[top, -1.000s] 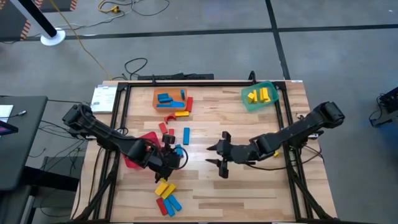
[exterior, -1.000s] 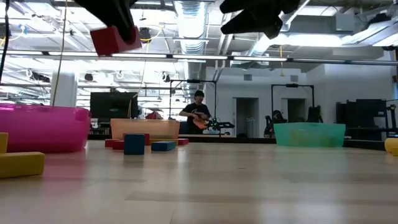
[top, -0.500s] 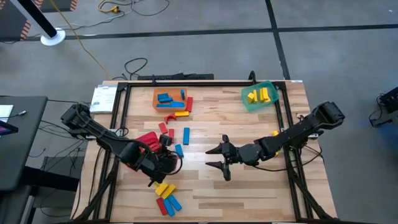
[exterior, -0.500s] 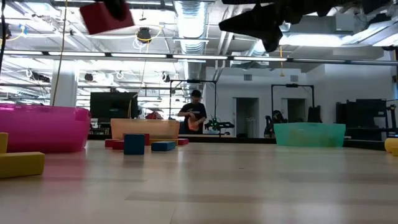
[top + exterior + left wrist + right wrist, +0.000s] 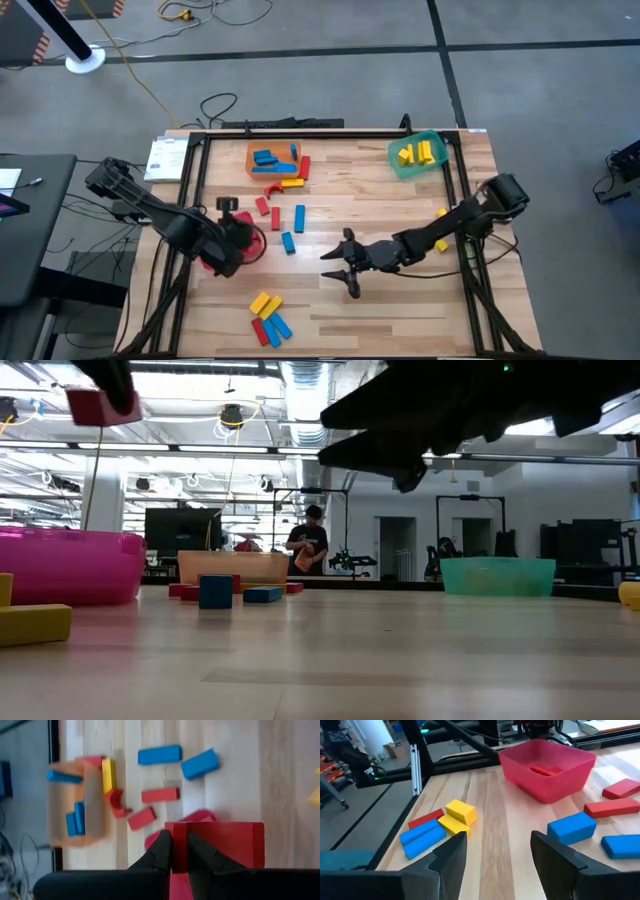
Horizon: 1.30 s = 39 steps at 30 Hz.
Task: Sort blocks
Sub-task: Put the red block into the red bin, then put the yellow block into the green bin
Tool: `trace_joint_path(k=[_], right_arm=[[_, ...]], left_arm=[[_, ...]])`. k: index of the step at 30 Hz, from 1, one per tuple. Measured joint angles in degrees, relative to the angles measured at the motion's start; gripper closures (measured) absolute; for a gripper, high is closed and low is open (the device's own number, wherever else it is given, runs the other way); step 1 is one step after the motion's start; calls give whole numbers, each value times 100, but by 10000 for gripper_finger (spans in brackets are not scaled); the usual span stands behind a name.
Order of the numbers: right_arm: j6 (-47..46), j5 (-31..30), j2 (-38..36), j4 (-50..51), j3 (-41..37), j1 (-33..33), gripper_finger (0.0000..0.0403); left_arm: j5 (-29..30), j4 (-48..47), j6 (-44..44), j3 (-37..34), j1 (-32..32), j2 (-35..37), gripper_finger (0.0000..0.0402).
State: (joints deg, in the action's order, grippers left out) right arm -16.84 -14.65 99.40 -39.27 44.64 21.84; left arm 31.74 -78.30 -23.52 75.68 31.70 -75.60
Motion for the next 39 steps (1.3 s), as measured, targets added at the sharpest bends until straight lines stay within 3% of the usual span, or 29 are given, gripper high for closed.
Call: trace_joint_path(k=[10,17,28,39], right_arm=[[238,281,199,1,234,-8,171],[236,281,190,16,234,-13,171],[229,281,188,-18,232,-13,171],[218,281,183,-21,230,-13,171]], left_arm=[[-146,41,-853,-1357,0,794,374],[-181,799,-1000,-2400,-2,1330,374],[-401,1120,-1249,-3278,-7,1491,373],[-418,1145,-1533,-3329,-148,1491,280]])
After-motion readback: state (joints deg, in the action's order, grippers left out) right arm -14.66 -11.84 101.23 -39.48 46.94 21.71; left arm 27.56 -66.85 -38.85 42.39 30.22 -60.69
